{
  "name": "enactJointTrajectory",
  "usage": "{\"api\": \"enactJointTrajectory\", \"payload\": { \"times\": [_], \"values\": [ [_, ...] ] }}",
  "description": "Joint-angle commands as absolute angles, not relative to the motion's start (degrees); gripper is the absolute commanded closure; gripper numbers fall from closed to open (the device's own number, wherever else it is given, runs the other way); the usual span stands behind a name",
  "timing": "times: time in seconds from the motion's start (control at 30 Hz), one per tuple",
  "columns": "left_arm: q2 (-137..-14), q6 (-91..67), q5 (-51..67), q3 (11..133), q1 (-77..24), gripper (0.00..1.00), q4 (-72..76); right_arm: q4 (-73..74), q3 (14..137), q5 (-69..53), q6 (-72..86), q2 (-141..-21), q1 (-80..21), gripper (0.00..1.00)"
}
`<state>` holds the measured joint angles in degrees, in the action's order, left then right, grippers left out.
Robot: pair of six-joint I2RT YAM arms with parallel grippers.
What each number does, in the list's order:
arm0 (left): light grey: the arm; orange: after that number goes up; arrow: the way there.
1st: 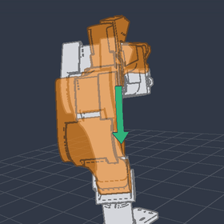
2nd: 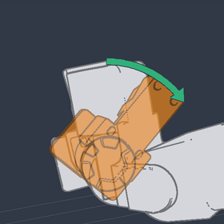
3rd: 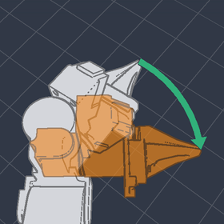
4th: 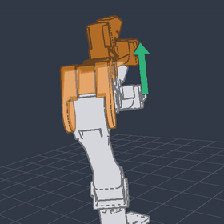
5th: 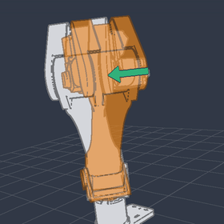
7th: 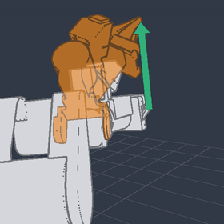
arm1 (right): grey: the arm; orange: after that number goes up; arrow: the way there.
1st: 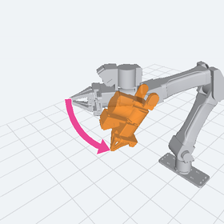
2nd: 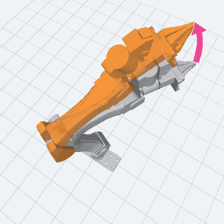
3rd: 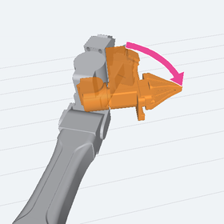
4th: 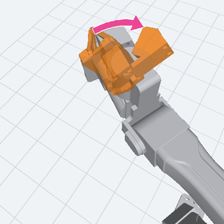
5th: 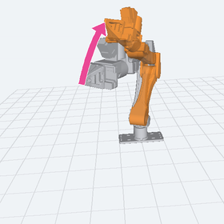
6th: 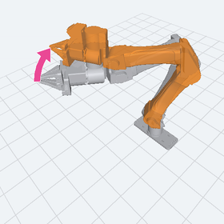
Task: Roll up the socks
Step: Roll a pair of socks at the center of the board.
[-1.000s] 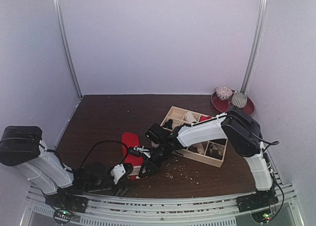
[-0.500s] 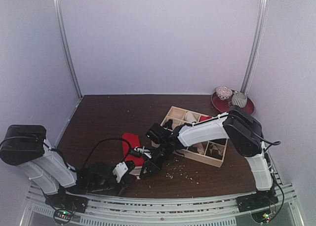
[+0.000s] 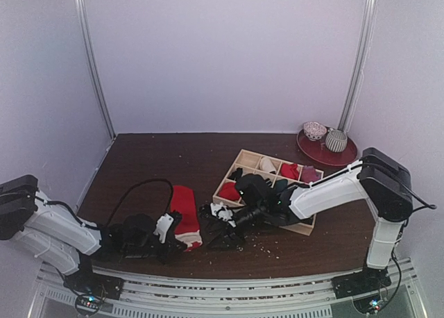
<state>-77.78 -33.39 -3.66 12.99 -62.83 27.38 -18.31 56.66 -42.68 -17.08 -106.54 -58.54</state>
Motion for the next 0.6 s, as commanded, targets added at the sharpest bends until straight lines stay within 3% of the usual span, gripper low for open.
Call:
{"api": "enactJointTrajectory", "payload": {
  "times": [0.0, 0.37, 0.57],
  "values": [
    [-77.67, -39.36, 3.14, 11.85, -60.68, 1.0, 24.06, -20.33, 60.8, -41.78, -25.11, -112.0, -59.83, 0.47],
    [-80.92, -37.66, 5.32, 13.41, -59.94, 1.0, 25.34, -18.72, 67.17, -40.83, -25.69, -120.74, -60.37, 0.48],
    [-81.03, -37.0, 6.63, 13.45, -59.85, 1.0, 26.53, -21.39, 67.11, -37.3, -22.57, -122.54, -60.3, 0.57]
  ]
}}
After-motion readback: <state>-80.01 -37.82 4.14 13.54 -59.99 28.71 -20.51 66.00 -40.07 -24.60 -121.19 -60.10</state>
